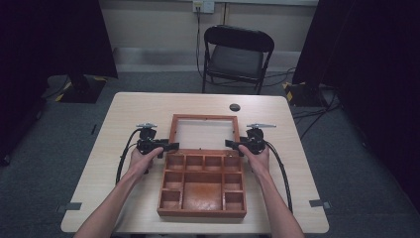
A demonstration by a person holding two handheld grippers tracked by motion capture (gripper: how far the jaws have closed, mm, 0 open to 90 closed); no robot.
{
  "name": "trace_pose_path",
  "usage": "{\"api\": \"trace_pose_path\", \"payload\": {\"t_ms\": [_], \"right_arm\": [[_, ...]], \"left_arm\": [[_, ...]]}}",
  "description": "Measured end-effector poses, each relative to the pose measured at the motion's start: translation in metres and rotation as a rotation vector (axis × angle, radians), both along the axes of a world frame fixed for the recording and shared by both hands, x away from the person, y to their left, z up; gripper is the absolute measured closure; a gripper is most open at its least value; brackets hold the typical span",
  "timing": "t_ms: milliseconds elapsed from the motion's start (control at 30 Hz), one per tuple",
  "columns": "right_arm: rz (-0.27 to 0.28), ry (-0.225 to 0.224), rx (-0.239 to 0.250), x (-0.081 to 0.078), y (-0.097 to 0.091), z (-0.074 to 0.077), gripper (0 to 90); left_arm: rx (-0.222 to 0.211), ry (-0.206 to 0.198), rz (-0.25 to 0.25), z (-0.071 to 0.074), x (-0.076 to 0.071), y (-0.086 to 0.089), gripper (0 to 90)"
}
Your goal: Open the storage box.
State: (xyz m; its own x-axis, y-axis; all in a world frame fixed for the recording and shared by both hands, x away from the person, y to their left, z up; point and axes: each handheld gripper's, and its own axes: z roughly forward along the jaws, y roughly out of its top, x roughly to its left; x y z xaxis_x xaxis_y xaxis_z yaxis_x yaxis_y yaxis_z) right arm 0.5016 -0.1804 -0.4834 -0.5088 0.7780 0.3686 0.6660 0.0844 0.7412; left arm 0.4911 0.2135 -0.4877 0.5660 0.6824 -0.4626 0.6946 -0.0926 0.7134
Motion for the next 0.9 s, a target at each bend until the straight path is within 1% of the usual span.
{"api": "trace_pose_path", "payload": {"t_ms": [67,100,167,267,333,367,400,433,600,633,700,767,833,867,900], "right_arm": [[-0.001,0.004,0.004,0.0,0.0,-0.001,22.0],[0.001,0.029,0.016,0.001,-0.001,-0.002,21.3],[0.004,0.049,0.03,0.002,-0.002,-0.005,21.2],[0.001,0.054,0.026,0.002,-0.002,-0.004,21.1],[-0.002,0.056,0.023,0.002,-0.002,-0.004,21.2],[-0.007,0.06,0.02,0.002,-0.002,-0.003,20.9],[-0.014,0.039,-0.011,0.001,-0.002,-0.002,22.4],[-0.008,0.037,-0.014,0.0,-0.002,-0.001,22.5],[-0.011,0.024,-0.002,-0.002,-0.007,0.005,20.9],[-0.01,0.021,-0.003,-0.003,-0.007,0.006,21.0],[-0.006,0.011,-0.003,-0.005,-0.008,0.009,21.0],[-0.007,-0.003,0.0,-0.009,-0.01,0.012,21.3],[-0.009,-0.009,-0.002,-0.011,-0.012,0.013,21.3],[-0.009,-0.016,-0.006,-0.016,-0.016,0.016,21.2],[-0.008,-0.02,-0.007,-0.018,-0.018,0.017,20.7]], "left_arm": [[0.007,-0.004,0.001,0.0,0.0,0.0,33.0],[0.021,-0.009,0.001,0.0,0.0,-0.001,31.7],[0.023,-0.004,0.005,-0.001,-0.001,-0.002,31.5],[0.013,0.001,0.007,-0.002,0.0,-0.001,31.2],[0.019,0.0,0.009,-0.001,0.0,-0.001,30.7],[0.021,-0.007,0.012,-0.001,-0.001,-0.001,30.3],[0.024,-0.008,0.011,-0.001,-0.001,0.0,30.0],[0.027,-0.007,0.013,0.0,-0.001,0.0,29.9],[0.035,-0.012,0.019,0.001,-0.003,0.002,29.5],[0.046,-0.021,0.022,0.003,-0.004,0.003,29.1],[0.058,-0.027,0.015,0.006,-0.006,0.005,27.9],[0.083,-0.034,0.003,0.009,-0.009,0.007,25.2],[0.088,-0.033,-0.002,0.009,-0.011,0.009,25.1],[0.101,-0.041,0.001,0.01,-0.014,0.011,23.3],[0.098,-0.041,0.001,0.011,-0.016,0.012,23.5]]}}
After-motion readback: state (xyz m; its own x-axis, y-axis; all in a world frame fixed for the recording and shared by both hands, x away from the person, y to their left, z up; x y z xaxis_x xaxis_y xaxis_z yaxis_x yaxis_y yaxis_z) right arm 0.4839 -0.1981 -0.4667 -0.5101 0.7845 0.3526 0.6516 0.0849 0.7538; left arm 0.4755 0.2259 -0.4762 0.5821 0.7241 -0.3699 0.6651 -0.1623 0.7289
